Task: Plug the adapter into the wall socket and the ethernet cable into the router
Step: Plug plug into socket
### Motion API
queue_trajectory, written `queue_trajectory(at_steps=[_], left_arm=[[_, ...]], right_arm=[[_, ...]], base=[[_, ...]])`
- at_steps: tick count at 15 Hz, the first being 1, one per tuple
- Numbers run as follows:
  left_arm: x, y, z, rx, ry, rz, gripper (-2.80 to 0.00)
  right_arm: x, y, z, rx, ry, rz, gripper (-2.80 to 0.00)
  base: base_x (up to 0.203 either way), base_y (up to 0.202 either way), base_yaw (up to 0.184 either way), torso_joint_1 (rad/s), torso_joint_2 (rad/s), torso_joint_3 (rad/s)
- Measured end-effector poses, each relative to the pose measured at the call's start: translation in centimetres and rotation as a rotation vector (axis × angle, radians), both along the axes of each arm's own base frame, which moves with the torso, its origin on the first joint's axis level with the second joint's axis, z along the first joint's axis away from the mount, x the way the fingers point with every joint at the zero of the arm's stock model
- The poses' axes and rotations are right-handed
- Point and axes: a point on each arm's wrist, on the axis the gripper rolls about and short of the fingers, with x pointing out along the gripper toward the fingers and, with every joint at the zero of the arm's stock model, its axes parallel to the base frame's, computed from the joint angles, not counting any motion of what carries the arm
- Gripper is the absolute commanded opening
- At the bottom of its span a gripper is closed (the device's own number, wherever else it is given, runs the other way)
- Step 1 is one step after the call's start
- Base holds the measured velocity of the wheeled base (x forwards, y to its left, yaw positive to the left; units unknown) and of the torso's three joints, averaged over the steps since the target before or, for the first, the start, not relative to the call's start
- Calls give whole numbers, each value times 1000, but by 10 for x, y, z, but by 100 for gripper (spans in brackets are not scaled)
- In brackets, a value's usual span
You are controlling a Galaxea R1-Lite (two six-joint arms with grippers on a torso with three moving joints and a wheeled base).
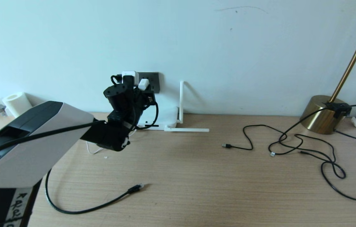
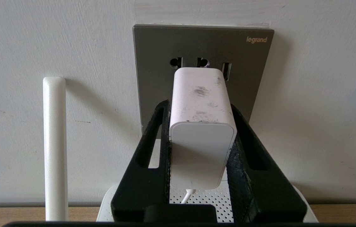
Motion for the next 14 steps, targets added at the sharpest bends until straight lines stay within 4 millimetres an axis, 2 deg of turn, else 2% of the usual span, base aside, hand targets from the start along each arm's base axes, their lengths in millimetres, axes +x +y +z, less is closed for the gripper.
queue_trajectory(at_steps=[14], left_arm=[[6,-2,0,-6,-9,5,-280]], right_arm=[[0,0,0,0,0,0,-280]], base=[[0,0,0,0,0,0]])
